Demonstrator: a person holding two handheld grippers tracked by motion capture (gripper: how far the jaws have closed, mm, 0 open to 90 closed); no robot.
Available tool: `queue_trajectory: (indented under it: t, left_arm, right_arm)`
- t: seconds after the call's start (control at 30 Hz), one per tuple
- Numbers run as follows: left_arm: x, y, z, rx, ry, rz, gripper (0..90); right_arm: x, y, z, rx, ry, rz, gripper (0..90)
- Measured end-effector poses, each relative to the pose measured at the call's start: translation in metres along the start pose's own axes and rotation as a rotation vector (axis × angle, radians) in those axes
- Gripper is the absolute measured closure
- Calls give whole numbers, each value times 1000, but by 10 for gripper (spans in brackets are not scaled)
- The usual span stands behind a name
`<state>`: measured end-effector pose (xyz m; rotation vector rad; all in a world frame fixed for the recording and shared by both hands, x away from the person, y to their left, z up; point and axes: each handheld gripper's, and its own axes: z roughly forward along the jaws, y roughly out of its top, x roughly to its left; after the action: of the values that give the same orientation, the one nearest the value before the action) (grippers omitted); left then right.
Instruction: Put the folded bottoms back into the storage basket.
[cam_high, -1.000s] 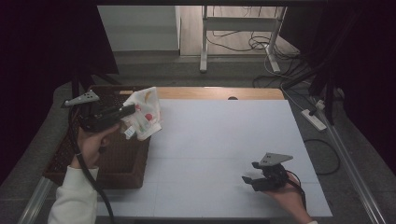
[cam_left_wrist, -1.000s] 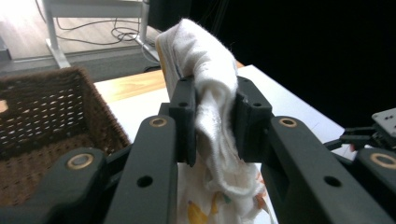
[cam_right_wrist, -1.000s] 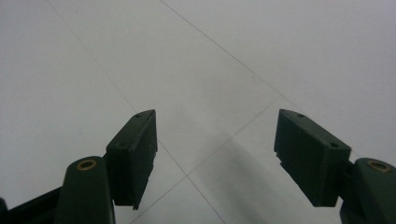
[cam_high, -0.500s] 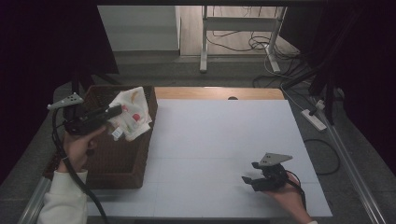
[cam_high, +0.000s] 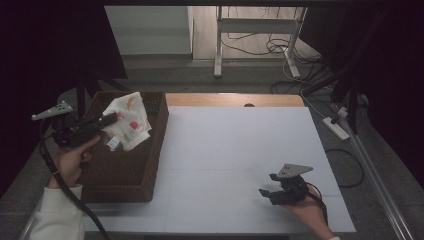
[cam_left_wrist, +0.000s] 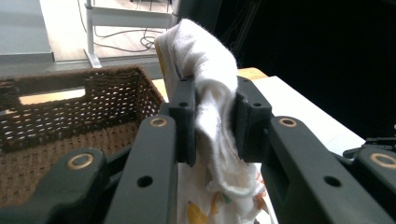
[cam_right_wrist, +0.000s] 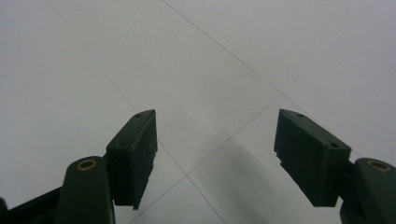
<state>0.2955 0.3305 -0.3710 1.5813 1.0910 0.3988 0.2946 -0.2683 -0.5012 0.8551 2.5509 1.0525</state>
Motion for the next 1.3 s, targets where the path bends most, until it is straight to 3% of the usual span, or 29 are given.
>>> queue_trajectory:
  t: [0.23, 0.4, 0.97, 1.3]
  left_arm:
    - [10, -4, -3, 33, 12, -16, 731]
    - [13, -6, 2, 68, 15, -4, 732]
    - [22, -16, 9, 120, 18, -5, 731]
    - [29, -28, 27, 214, -15, -2, 731]
  right_arm:
    - [1, 0, 0, 2, -6, 1, 305]
    - [1, 0, 0, 6, -7, 0, 304]
    - [2, 0, 0, 11, -7, -1, 304]
    - [2, 0, 1, 12, -5, -3, 304]
